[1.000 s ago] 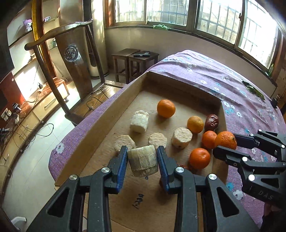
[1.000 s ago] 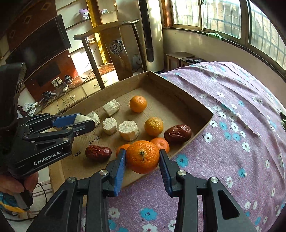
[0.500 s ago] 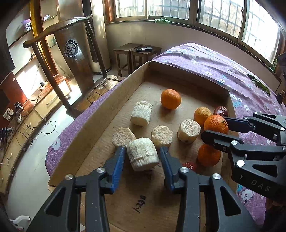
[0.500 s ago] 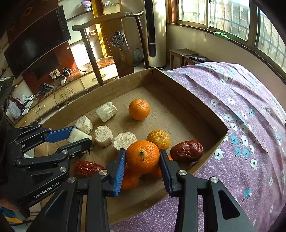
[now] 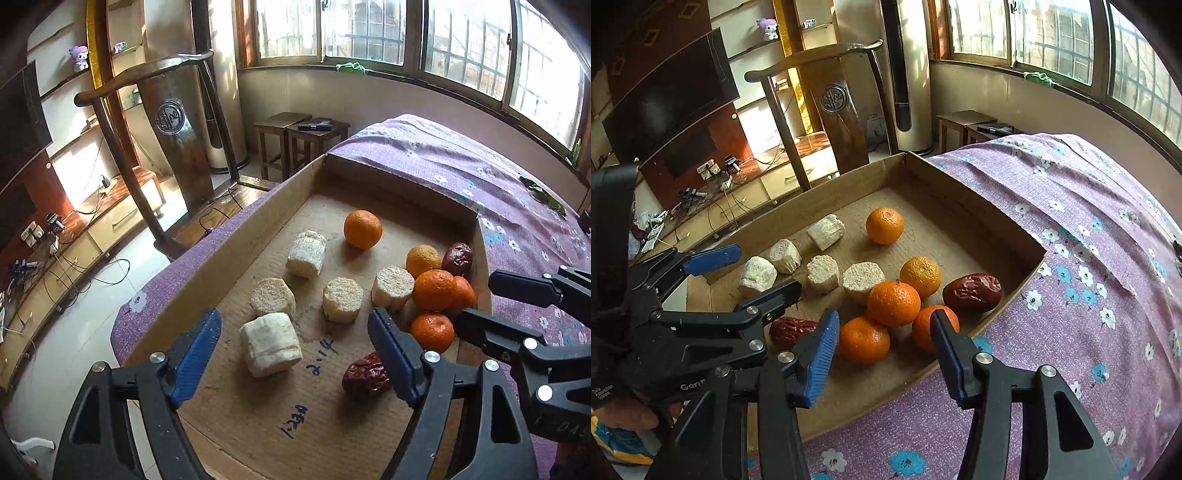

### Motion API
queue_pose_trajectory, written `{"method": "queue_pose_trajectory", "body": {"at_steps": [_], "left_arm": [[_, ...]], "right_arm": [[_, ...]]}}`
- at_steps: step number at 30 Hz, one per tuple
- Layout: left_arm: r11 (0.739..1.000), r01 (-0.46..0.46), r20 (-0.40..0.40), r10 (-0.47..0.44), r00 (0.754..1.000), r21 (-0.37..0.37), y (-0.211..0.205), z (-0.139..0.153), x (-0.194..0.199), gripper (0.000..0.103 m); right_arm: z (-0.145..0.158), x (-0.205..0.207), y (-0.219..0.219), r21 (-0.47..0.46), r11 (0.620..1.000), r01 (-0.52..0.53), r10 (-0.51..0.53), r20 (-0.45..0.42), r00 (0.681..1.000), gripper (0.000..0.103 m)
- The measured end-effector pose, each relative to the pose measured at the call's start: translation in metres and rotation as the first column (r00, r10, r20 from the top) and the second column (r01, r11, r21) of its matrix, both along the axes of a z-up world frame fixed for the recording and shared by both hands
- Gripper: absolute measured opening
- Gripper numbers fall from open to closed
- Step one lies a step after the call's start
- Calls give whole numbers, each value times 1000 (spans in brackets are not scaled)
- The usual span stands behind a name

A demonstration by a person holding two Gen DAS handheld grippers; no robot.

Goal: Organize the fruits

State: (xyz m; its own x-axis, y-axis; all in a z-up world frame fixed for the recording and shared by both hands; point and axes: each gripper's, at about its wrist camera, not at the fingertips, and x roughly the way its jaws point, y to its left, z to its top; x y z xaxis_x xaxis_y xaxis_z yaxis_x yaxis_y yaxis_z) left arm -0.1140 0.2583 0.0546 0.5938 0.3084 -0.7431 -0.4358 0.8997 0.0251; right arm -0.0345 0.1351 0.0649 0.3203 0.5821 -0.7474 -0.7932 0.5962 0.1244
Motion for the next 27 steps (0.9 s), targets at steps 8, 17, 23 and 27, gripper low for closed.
{"method": "queue_pose_trajectory", "body": {"at_steps": [8, 17, 23, 27], "left_arm": [[998, -14, 98, 7, 995, 63, -14, 21, -10, 91], [997, 23, 122, -33, 992, 79, -31, 31, -13, 95], [996, 24, 123, -34, 992, 81, -35, 33, -13, 95], [996, 21, 130, -32, 991, 85, -35, 34, -15, 95]], "right_arm": [[13, -15, -32, 68, 995, 73, -75, 30, 997, 69], [14, -17, -66, 104, 985, 141, -142, 6, 990, 76], [12, -19, -68, 98, 985, 141, -142, 3, 990, 76], [13, -21, -68, 97, 986, 135, -136, 5, 991, 76]]}}
